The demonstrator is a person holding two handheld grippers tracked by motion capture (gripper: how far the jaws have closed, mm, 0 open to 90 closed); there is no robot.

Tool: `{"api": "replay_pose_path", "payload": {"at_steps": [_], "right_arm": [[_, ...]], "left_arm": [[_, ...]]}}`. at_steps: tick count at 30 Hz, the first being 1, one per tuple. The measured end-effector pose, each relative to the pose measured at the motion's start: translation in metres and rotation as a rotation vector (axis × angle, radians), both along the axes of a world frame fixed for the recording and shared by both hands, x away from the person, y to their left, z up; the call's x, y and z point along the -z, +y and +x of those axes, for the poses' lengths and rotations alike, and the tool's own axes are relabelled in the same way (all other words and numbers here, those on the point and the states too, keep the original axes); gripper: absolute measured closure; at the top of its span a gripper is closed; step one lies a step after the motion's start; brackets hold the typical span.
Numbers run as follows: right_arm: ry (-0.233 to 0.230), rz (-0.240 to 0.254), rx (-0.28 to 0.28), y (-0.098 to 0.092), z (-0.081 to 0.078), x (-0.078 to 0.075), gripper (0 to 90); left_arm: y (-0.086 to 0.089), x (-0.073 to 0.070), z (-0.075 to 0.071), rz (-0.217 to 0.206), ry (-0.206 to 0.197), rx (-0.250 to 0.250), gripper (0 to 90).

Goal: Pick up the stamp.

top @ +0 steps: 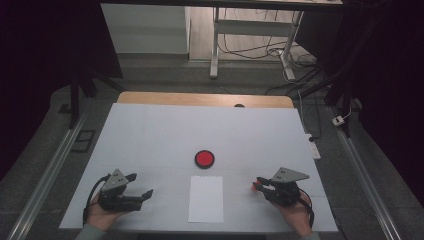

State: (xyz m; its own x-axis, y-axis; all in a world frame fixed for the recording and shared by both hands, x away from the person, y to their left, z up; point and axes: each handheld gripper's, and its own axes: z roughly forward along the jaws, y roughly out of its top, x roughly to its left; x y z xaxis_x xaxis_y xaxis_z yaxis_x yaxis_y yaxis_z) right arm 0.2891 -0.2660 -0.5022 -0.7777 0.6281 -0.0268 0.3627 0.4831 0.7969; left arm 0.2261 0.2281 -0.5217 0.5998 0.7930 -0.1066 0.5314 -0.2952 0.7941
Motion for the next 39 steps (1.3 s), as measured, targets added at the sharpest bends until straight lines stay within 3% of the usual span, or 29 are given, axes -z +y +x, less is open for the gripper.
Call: {"api": "replay_pose_path", "payload": {"at_steps": [8,39], "right_arm": [[-0.032,0.071,0.027,-0.004,-0.001,-0.009,72.6],[-0.069,0.163,0.05,0.0,0.005,-0.024,72.6]], "left_arm": [[-0.001,0.0,0.0,0.001,-0.001,0.001,15.4],[-0.003,0.001,0.002,0.008,0.001,0.003,15.6]]}}
